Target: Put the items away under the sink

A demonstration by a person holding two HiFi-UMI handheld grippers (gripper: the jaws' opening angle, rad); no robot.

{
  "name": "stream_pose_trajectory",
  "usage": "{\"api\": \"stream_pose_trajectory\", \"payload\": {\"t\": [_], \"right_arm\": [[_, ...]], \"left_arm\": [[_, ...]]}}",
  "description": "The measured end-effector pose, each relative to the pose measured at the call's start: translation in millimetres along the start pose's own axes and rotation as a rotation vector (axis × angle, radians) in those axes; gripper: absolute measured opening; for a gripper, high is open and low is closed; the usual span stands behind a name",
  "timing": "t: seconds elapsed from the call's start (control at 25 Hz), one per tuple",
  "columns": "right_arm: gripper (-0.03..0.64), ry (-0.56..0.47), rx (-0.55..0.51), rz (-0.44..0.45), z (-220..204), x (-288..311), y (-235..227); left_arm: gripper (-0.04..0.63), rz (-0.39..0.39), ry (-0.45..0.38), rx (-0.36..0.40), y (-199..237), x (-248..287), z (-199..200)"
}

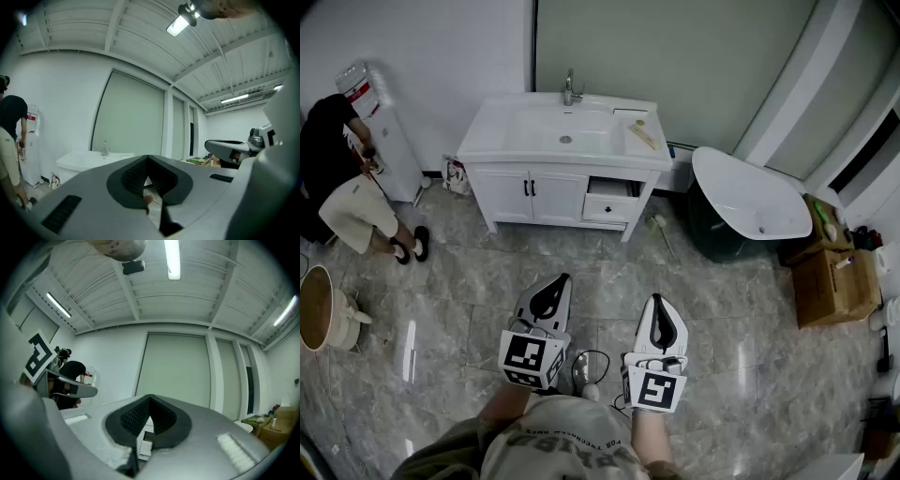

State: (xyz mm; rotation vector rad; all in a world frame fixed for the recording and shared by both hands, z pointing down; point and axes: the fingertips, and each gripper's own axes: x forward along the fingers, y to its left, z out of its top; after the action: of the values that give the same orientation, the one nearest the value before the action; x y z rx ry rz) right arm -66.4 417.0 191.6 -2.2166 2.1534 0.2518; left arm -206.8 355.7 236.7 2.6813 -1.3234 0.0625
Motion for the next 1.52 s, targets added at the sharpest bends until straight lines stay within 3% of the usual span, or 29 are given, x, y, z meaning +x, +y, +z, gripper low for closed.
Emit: {"api": "stream_pose_trajectory", "payload": {"t": [0.6,0.92,1.0,1.04,1.08,1.24,1.52], "right_arm": [[-0.002,-0.01,0.025,0.039,-3,-16,-35],[0.005,-0.005,0.124,0.151,-11,-21,-66],[0.137,0.013,0.113,0.195,-21,-26,-75],[0.228,0.019,0.103,0.207,-25,-28,-80],[0.268,0.019,0.098,0.211,-29,-29,-84],[0.272,0.026,0.104,0.211,-36,-28,-101],[0.272,0.041,0.083,0.222,-47,-4,-106]], "left_arm": [[0.009,0.025,0.023,0.032,-45,7,-6],[0.015,0.016,0.049,0.04,-79,18,-15],[0.186,-0.017,0.043,0.018,-89,21,-17],[0.247,-0.029,0.037,0.003,-92,22,-17],[0.285,-0.037,0.033,-0.012,-95,22,-18],[0.334,-0.043,0.053,-0.034,-100,25,-25],[0.342,-0.03,0.087,-0.021,-83,51,-31]]}}
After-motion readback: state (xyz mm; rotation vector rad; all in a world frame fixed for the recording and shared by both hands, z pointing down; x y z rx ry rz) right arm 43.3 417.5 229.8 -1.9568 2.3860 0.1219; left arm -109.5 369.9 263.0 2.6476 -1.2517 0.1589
